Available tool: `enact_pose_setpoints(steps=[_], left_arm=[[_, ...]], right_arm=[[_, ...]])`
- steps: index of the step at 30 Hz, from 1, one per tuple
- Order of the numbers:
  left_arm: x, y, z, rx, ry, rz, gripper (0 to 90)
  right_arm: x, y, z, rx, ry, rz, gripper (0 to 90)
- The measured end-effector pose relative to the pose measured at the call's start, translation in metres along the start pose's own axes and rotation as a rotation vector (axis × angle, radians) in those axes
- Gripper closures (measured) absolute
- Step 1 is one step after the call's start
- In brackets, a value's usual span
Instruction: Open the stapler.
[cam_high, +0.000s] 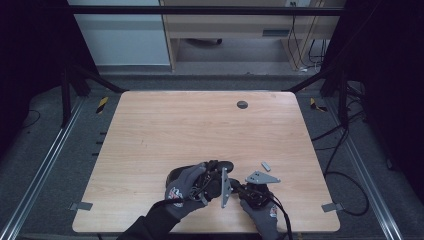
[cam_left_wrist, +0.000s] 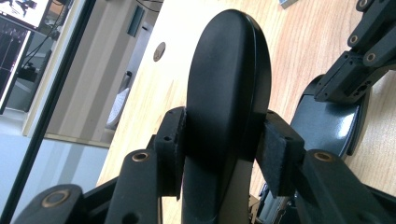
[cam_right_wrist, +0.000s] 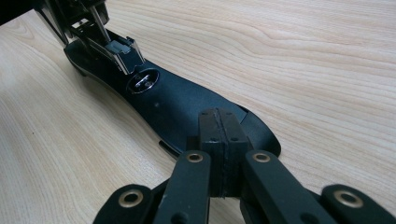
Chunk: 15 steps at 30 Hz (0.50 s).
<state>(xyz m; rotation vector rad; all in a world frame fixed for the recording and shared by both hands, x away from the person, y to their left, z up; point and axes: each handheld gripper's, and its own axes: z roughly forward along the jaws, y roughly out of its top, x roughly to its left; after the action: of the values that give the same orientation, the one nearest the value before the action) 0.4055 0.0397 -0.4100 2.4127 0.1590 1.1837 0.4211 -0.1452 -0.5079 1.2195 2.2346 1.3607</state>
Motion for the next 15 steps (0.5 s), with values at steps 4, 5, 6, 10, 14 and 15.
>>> enact_pose_setpoints(steps=[4,5,6,10,14,15], left_arm=[[0.006,-0.002,-0.005,-0.009,-0.004,-0.017,56.1],[0.007,-0.003,-0.005,-0.016,-0.005,-0.028,56.2],[0.009,-0.004,-0.007,-0.019,-0.007,-0.034,56.2],[0.014,-0.007,-0.011,-0.032,-0.010,-0.059,56.4],[0.020,-0.010,-0.015,-0.045,-0.013,-0.081,56.5],[0.021,-0.011,-0.016,-0.046,-0.015,-0.084,56.5]], right_arm=[[0.000,0.000,0.000,-0.001,0.002,0.002,90.0],[0.000,0.000,0.000,-0.001,0.002,0.001,90.0],[0.000,0.000,0.000,-0.001,0.003,0.002,90.0],[0.000,0.000,0.000,-0.002,0.006,0.005,90.0],[0.000,0.000,0.000,-0.001,0.007,0.005,90.0],[0.000,0.000,0.000,-0.001,0.007,0.005,90.0]])
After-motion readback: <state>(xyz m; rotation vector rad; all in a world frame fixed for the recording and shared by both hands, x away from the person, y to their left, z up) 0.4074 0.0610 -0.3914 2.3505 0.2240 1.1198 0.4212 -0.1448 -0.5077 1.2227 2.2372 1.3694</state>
